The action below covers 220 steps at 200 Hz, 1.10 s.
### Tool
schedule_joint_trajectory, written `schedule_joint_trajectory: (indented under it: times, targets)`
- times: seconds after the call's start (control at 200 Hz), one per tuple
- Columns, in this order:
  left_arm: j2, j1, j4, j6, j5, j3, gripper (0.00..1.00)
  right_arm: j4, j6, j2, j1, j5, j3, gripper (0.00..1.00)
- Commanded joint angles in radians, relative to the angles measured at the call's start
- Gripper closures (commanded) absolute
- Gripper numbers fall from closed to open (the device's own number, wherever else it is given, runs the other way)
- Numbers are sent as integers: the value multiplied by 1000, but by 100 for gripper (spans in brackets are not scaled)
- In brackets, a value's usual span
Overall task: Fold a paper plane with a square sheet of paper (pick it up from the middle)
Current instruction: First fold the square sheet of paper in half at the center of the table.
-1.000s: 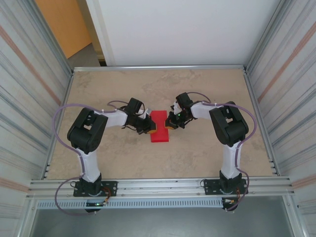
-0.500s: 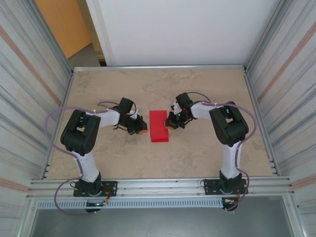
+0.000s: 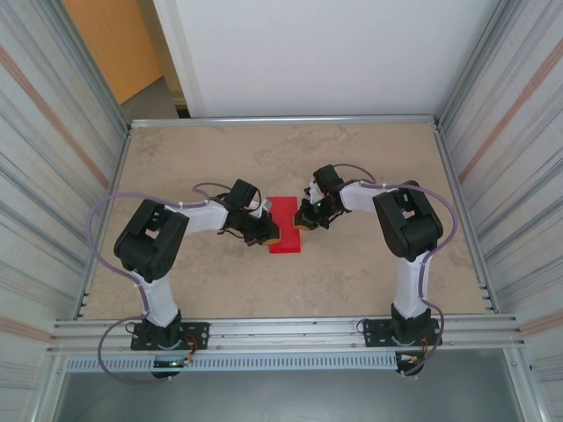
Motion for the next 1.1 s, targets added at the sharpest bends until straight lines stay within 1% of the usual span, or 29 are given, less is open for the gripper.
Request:
schedule_joint_trajectory:
  times: [0.0,0.281,0.461,0.571,0.702,0.837,0.937,1.022,1.098]
  targets:
    - [14,9,-80,10,-47,-11,91,-224,25,193,22,372,-132,97]
    - [8,25,-186,39,-144,-68,91,-227,25,197,19,380,-133,97]
    - [-73,54,-248,72,-193,-105,91,-229,24,193,17,384,-133,97]
    - [-156,52,-233,124,-187,-97,91,-229,24,190,17,384,-134,97]
    - [-195,5,-175,137,-147,-65,91,-228,28,190,19,385,-136,97]
    - [-152,-25,-81,92,-98,-66,91,-225,31,191,21,384,-138,97]
    - [-100,-41,-56,71,-79,-60,91,-226,31,192,22,384,-137,97]
    - [-74,-44,-58,69,-72,-64,91,-227,31,192,22,384,-137,97]
    - [-71,-42,-87,82,-97,-75,91,-227,30,193,22,383,-137,97]
